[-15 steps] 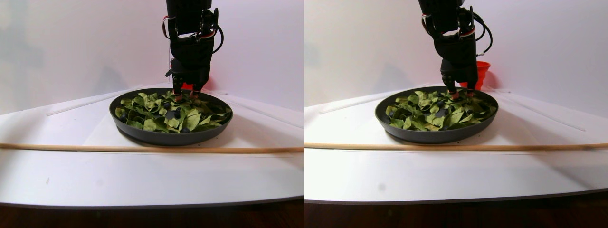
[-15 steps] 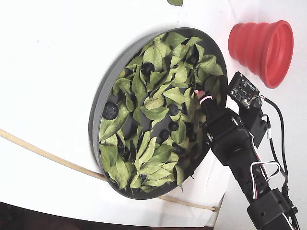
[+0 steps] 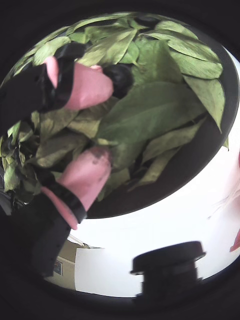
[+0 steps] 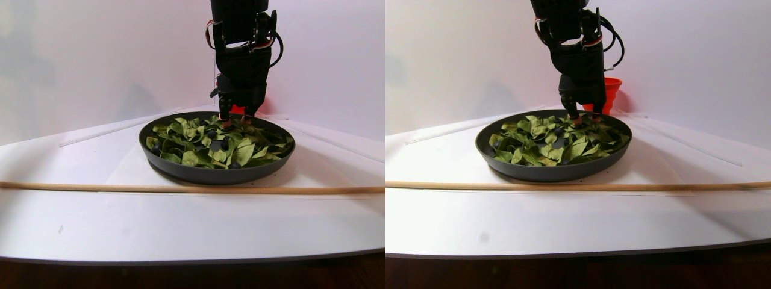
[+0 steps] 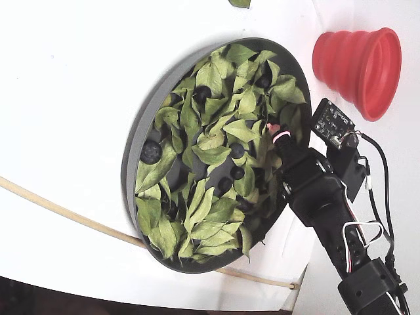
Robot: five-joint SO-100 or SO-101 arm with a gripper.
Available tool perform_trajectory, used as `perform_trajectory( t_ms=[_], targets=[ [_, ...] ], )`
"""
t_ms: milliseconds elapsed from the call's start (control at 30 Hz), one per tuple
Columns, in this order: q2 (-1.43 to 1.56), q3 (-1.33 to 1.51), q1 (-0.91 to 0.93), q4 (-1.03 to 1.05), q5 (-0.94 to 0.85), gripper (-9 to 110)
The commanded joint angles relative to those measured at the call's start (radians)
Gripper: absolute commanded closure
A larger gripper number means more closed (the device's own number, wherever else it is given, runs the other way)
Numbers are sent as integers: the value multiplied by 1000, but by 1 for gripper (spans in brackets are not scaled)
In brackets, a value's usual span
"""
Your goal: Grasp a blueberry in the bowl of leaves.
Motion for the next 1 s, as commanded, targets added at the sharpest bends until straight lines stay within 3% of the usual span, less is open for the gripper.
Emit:
perform_trajectory(
  t_ms=[0, 967],
  targets=[
    [64, -34, 21, -11, -3, 84],
    [86, -89, 15, -5, 28, 84]
  ],
)
